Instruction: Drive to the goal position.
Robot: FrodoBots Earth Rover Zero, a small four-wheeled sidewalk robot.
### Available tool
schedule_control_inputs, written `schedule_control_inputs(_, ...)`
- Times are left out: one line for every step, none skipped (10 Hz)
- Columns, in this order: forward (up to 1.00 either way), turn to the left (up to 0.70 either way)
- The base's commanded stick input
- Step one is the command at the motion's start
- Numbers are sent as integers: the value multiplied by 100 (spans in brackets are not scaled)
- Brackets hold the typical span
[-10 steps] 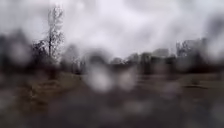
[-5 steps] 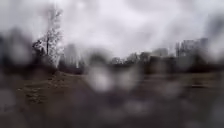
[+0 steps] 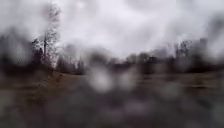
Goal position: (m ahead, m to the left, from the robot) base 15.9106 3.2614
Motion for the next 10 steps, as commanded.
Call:
schedule_control_inputs(100,30)
schedule_control_inputs(100,36)
schedule_control_inputs(100,40)
schedule_control_inputs(100,40)
schedule_control_inputs(100,26)
schedule_control_inputs(100,5)
schedule_control_inputs(100,0)
schedule_control_inputs(100,0)
schedule_control_inputs(100,0)
schedule_control_inputs(100,0)
